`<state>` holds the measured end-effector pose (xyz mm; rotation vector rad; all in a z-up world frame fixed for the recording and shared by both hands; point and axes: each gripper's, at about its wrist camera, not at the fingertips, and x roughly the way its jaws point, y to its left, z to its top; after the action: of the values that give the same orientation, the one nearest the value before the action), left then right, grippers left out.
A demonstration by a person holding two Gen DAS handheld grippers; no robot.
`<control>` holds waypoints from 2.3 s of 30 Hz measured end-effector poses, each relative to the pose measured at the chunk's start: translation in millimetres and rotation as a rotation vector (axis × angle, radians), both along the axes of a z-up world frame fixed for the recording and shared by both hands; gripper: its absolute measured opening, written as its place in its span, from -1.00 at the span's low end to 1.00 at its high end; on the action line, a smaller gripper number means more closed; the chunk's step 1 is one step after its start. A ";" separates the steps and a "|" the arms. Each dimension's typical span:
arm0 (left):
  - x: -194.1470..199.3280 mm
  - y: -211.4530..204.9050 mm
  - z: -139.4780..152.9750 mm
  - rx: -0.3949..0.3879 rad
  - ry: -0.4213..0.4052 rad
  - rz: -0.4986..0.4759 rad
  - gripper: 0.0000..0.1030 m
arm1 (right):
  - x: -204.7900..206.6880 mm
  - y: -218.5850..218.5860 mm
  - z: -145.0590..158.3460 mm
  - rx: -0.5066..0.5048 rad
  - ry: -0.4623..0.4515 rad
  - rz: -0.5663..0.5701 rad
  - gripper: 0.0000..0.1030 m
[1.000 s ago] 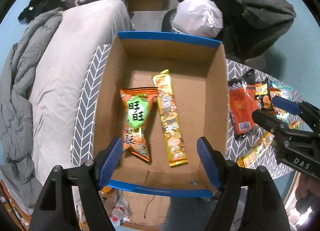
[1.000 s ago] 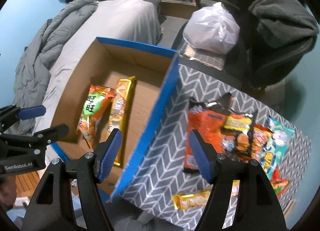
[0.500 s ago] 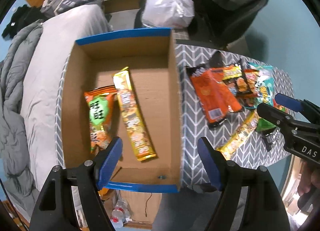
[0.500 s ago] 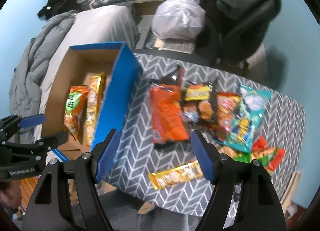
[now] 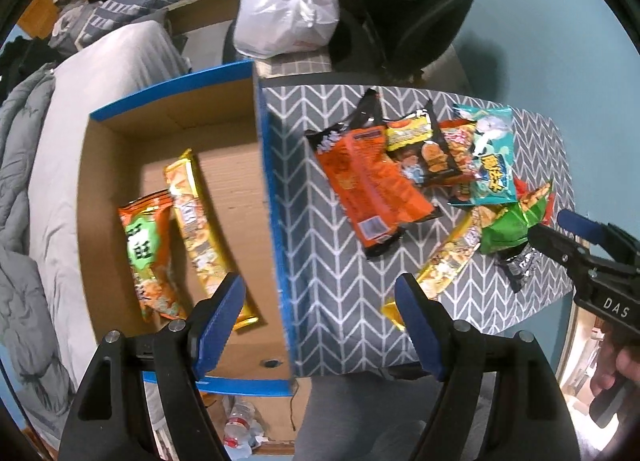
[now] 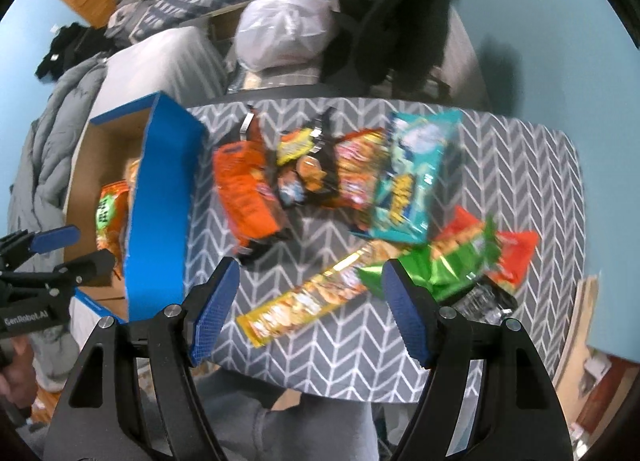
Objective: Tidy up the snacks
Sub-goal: 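Move both tools back over the remaining snack pile, then grasp the black-and-orange chip bag with the left tool while the right tool grasps the green packet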
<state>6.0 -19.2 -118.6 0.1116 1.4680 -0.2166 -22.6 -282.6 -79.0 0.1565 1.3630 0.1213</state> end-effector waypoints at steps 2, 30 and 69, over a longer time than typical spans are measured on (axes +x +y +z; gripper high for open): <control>1.0 -7.8 -2.4 0.000 0.007 -0.012 0.52 | -4.5 -11.0 -2.9 -0.001 0.007 -0.020 0.44; 23.4 -48.7 -60.0 -0.008 0.116 0.007 0.53 | -24.2 -106.8 -93.2 0.110 0.103 -0.389 0.44; 112.9 -59.9 -163.3 -0.084 0.237 0.239 0.62 | -10.3 -95.5 -94.8 0.063 0.101 -0.293 -0.17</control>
<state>119.0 -79.1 -281.9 -0.1622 1.6897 -0.0981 -32.9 -378.1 -173.8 0.4176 1.4228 -0.0902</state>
